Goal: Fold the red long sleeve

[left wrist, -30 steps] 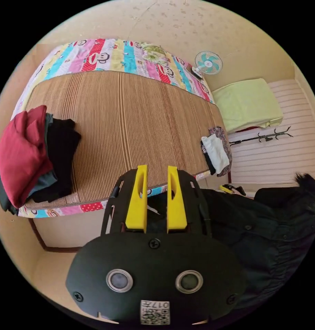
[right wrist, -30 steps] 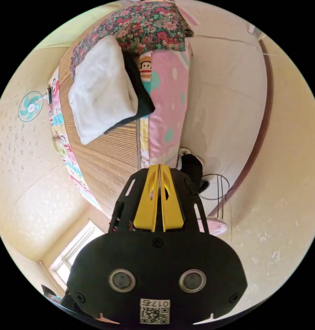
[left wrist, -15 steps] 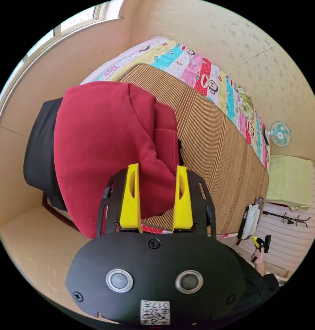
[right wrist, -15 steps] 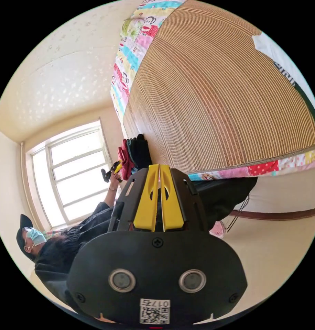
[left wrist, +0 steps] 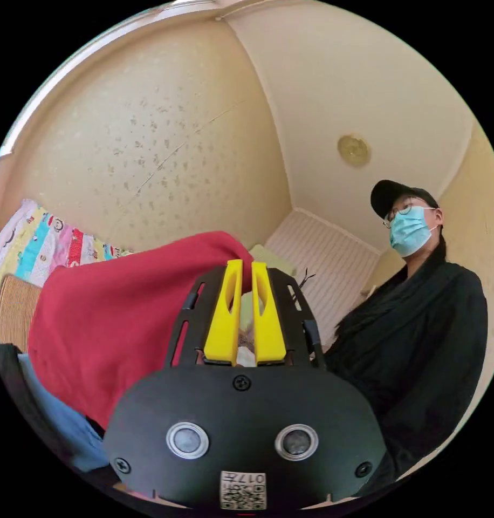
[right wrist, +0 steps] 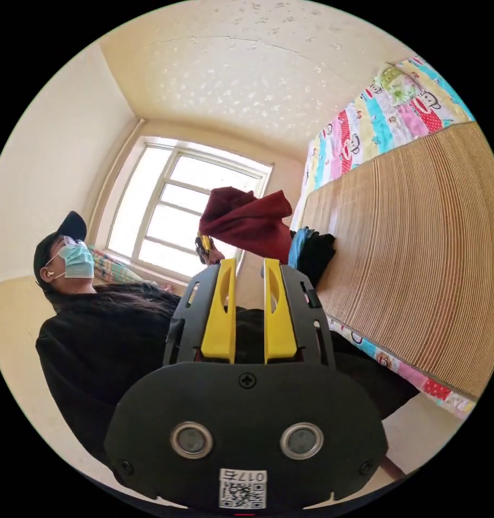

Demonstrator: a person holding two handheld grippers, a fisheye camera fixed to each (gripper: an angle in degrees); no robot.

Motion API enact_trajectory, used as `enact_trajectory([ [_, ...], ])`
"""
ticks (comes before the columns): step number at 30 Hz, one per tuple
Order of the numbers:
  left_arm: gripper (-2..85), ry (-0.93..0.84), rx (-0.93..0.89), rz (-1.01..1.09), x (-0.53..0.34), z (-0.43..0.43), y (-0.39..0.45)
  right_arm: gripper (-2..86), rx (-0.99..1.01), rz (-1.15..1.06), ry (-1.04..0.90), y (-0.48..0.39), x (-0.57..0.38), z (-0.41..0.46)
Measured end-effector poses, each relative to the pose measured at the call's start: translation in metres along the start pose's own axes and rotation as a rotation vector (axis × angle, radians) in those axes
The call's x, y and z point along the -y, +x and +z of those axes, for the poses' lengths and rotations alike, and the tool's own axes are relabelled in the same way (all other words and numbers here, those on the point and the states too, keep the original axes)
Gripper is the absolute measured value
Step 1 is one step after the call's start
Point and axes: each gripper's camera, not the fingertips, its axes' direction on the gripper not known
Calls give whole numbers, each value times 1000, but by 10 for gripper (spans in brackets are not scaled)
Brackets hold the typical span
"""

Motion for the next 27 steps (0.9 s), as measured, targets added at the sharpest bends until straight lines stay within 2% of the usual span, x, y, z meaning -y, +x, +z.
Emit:
enact_trajectory([
  [1,37,11,-179,103,0,23,17,99,5,-44,2,-7,4,4],
  [2,37,20,-266,143,-1,33,24,112,3,-137,11,-25,11,10],
  [4,38,63,-562,260,-9,63,46,130,-23,-287,46,-59,16,9],
  [7,36,100,-670,233,-29,93,60,150,-153,-512,131,-114,1,5],
  [9,35,72,-716,194,-48,121,68,167,-316,-619,61,-132,-17,33],
  [10,34,51,-770,173,-63,143,73,174,-333,-639,23,-132,-22,45],
  [11,34,45,-800,156,-70,156,75,182,-316,-688,-73,-127,-34,72],
  [13,35,36,-904,59,-102,200,79,175,-158,-776,-275,-115,-57,117],
  [14,36,38,-912,39,-110,207,79,153,-81,-805,-372,-108,-72,144],
  [15,36,35,-918,15,-123,217,80,81,-144,-801,-371,-101,-85,163],
  [16,37,17,-904,8,-135,221,82,45,-180,-802,-353,-97,-91,168],
  [17,37,-2,-877,3,-140,221,83,37,-225,-799,-302,-93,-100,170],
  [19,39,-98,-699,-45,-160,217,88,27,-286,-779,-153,-86,-107,154],
  [21,40,-174,-575,-52,-175,213,95,19,-281,-667,77,-69,-104,113],
  [23,41,-199,-494,-26,-191,210,108,15,-269,-612,148,-51,-101,96],
  [27,45,-191,-448,-35,-223,222,122,11,-11,-616,242,-25,-107,93],
])
